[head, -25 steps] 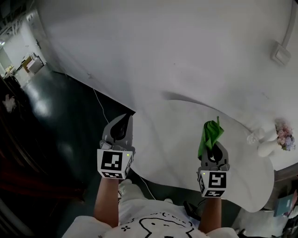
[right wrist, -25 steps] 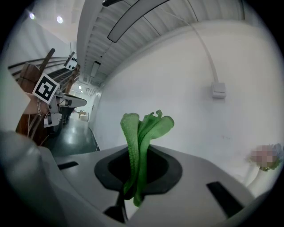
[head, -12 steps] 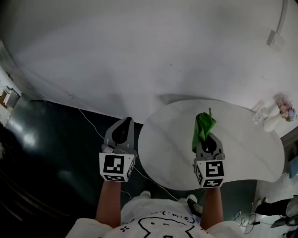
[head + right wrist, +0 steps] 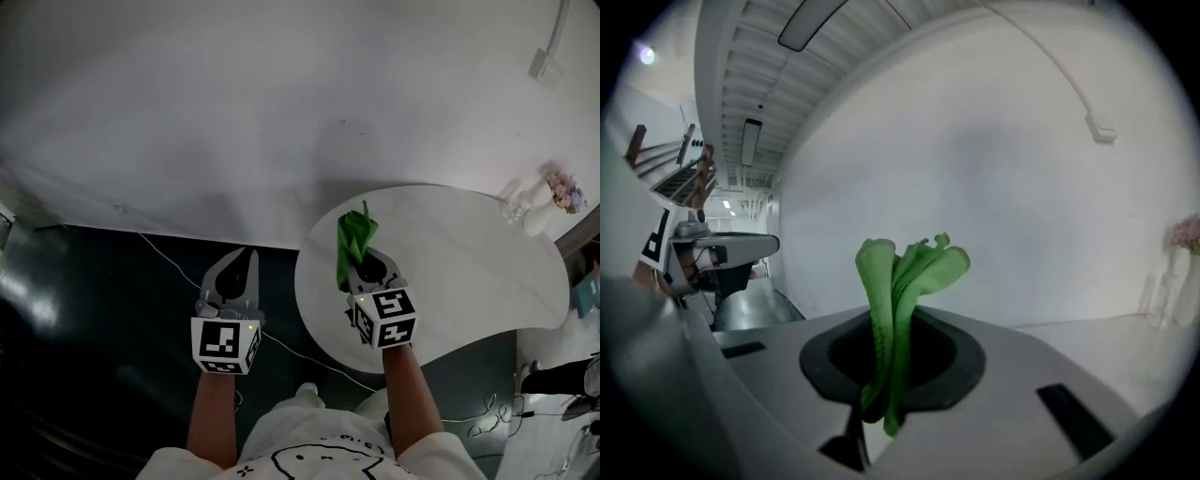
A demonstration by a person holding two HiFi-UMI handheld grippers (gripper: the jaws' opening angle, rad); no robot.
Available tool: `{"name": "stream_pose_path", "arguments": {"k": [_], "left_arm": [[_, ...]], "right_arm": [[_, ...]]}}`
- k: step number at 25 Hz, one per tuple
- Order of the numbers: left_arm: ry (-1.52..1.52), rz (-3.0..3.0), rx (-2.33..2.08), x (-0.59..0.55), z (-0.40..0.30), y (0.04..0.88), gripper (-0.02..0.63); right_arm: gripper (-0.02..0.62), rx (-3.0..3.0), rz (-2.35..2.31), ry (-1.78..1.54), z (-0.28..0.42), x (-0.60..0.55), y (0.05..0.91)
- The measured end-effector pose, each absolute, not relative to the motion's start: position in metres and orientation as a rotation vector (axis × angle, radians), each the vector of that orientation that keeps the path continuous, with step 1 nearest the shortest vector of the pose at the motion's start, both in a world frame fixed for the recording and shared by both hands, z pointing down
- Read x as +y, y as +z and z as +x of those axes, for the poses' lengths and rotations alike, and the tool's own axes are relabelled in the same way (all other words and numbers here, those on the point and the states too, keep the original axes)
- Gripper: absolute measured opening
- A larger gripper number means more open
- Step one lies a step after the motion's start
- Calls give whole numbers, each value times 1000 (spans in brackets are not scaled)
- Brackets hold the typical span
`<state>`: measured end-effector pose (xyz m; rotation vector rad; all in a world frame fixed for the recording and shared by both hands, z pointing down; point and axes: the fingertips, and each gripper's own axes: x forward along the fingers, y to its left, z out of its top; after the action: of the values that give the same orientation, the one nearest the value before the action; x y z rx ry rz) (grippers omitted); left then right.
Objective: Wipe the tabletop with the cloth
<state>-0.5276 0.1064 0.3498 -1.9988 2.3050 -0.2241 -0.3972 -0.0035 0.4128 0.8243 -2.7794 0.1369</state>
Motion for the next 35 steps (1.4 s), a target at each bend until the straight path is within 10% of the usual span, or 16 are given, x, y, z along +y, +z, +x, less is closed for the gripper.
{"name": "stream_pose_path", "arguments": {"k": [35], "left_arm": [[-397,-1966,2525,150,-580,427,20]], "right_arm": [[43,-2148,728,616,-513,-51,623]]}}
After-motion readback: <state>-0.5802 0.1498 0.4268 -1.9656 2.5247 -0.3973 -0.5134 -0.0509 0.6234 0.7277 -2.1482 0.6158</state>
